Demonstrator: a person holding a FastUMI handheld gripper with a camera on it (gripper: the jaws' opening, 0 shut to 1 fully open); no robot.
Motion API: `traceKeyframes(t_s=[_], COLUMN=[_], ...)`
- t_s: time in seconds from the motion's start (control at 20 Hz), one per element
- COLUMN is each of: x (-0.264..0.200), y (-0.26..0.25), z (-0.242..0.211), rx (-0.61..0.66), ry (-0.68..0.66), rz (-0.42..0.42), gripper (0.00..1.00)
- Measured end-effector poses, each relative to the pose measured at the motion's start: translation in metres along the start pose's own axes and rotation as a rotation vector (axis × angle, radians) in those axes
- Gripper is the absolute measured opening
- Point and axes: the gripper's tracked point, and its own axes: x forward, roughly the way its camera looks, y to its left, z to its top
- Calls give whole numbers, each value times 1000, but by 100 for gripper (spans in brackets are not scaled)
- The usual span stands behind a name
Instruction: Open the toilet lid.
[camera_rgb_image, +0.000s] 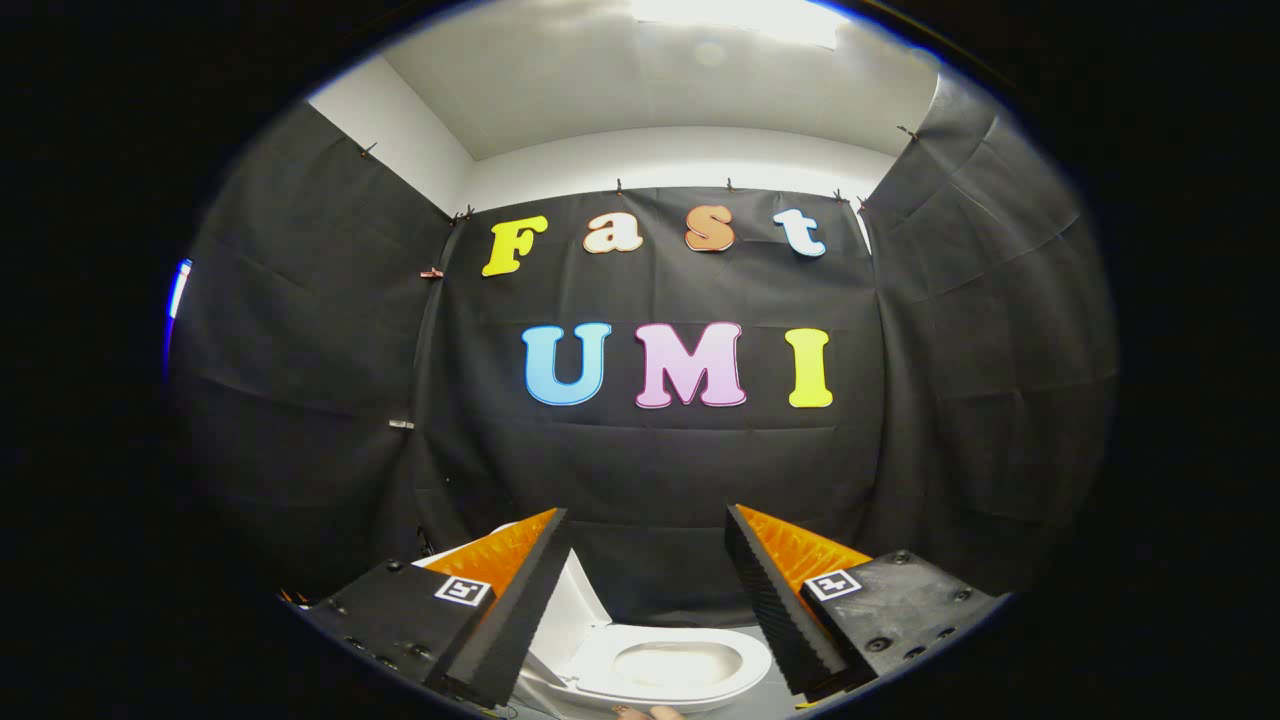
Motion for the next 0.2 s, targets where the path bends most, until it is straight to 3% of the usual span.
traceKeyframes(t_s=[0.2], x=[-2], y=[-1], z=[2], rx=[0], ry=[-4], rz=[-3], gripper=[98])
